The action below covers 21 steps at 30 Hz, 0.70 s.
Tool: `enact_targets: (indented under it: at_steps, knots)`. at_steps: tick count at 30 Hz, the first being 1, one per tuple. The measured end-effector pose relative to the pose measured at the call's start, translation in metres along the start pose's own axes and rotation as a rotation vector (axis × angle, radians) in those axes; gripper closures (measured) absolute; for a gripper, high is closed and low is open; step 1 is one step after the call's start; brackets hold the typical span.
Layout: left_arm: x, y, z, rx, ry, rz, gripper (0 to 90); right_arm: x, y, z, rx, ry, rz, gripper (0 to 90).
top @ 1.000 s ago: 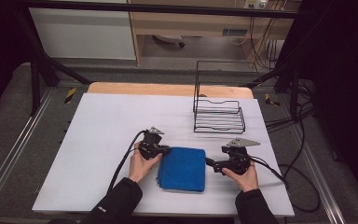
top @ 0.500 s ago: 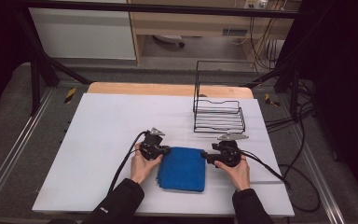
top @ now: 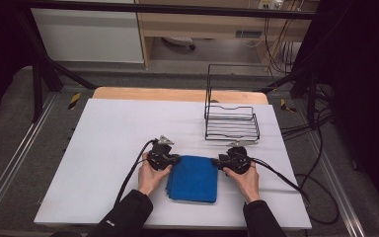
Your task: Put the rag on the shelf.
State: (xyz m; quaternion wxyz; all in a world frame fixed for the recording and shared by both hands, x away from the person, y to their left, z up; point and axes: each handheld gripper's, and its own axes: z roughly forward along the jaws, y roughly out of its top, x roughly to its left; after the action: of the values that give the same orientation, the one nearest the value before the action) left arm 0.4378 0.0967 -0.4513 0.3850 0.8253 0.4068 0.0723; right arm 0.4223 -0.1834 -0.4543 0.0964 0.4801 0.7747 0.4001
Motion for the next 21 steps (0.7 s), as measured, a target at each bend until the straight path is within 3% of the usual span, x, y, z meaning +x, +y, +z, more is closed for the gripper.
enact_targets:
  at_steps: [10,17,21]
  knots:
    - [-0.0013,0.0001,-0.0001,0.000,0.008,0.022,83.7,0.0022,0.0012,0.0008,0.035,0.041,0.060,81.4]
    - [-0.0016,0.0001,-0.0002,-0.002,0.010,0.023,84.1,0.0021,0.0020,0.0003,0.046,0.054,0.079,86.1]
    - [0.0011,0.0003,-0.0006,-0.001,-0.008,0.001,84.5,0.0021,0.0025,-0.0007,0.041,0.054,0.083,86.7]
